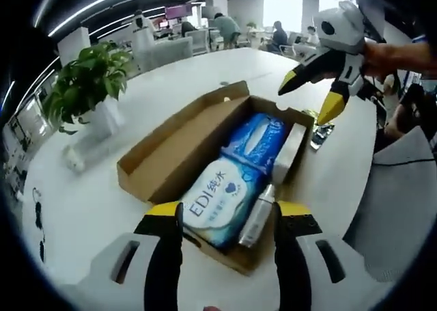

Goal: Operate the shoe box by opening the lid, removing the specified soft item, and placing it in the target area until the item is outside and the box remains undamaged.

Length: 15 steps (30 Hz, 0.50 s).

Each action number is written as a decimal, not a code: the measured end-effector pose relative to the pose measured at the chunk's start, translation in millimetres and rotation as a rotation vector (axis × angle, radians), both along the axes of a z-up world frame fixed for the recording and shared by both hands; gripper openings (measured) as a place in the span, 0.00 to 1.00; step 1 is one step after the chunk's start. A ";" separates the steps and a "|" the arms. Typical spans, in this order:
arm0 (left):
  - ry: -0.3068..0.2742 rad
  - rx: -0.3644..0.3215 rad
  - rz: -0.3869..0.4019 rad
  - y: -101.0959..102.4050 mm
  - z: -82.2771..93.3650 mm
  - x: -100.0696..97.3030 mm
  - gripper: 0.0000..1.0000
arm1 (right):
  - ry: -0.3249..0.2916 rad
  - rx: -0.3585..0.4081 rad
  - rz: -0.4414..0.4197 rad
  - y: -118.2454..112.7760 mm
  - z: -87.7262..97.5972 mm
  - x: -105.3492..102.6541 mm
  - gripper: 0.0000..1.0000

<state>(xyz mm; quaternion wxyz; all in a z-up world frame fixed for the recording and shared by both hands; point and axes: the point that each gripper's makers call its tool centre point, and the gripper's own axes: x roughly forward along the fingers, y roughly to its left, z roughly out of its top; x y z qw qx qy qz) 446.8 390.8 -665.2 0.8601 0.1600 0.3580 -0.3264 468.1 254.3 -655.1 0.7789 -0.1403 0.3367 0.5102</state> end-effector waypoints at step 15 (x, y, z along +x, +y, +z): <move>0.048 0.101 -0.124 0.8 -28.6 17.2 0.55 | -0.008 -0.079 0.142 52.6 -25.8 6.9 0.58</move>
